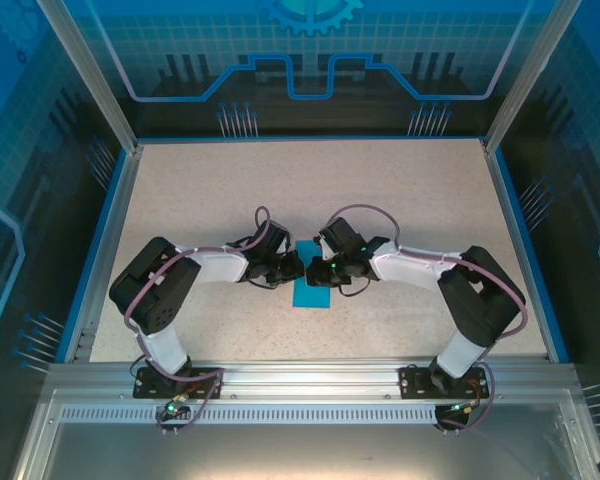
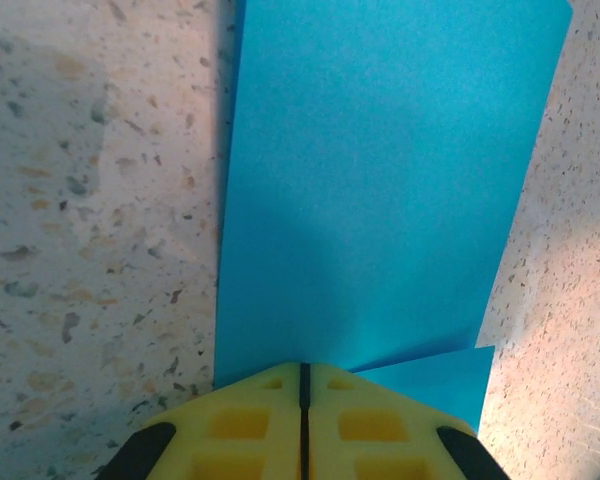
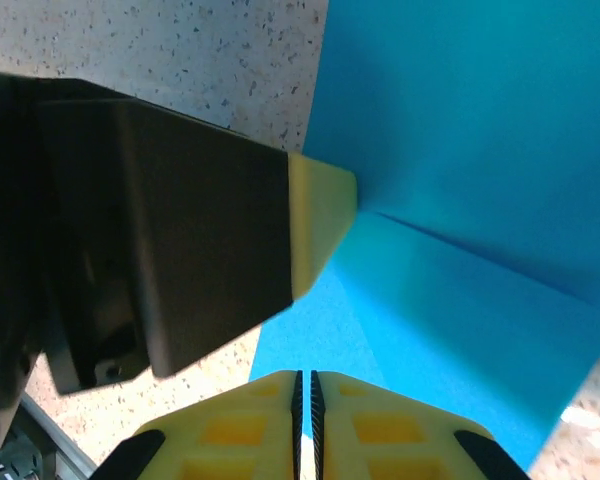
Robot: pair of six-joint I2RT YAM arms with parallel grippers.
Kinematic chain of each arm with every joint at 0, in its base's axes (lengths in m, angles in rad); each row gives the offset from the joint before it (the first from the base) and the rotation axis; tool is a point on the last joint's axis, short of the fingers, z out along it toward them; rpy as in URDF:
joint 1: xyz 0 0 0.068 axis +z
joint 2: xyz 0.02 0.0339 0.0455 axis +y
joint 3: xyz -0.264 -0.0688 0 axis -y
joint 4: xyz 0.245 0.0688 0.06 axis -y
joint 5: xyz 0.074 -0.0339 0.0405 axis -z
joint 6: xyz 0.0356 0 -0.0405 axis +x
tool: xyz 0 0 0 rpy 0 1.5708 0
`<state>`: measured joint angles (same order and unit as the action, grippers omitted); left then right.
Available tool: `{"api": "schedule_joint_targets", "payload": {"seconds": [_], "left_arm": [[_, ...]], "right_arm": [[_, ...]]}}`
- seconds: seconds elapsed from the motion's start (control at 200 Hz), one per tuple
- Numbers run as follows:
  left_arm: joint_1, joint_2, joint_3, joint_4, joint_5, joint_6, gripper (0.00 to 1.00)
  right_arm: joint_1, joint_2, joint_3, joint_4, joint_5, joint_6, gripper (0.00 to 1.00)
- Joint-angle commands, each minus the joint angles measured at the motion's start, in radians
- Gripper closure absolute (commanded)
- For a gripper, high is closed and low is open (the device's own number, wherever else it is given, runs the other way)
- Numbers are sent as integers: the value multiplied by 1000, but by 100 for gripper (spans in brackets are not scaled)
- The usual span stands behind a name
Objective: Fold a paper plane with a square sheet of paper (pick it up from the middle)
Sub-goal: Fold the triangle a second time at the center of the table.
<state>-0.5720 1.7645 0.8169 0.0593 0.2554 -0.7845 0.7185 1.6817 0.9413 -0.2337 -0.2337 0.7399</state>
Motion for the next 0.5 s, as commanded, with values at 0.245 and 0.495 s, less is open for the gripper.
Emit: {"api": "schedule_joint_targets", "payload": {"seconds": [0.245,0.495], "left_arm": [[-8,35,-32,-39,-16,-22,90],[-9,47,-26,-61,-36,-30,90]], "right_arm": [[9,123,35,-14,-46,-28,87],[8,100,3,-86,-43,-84,87]]}}
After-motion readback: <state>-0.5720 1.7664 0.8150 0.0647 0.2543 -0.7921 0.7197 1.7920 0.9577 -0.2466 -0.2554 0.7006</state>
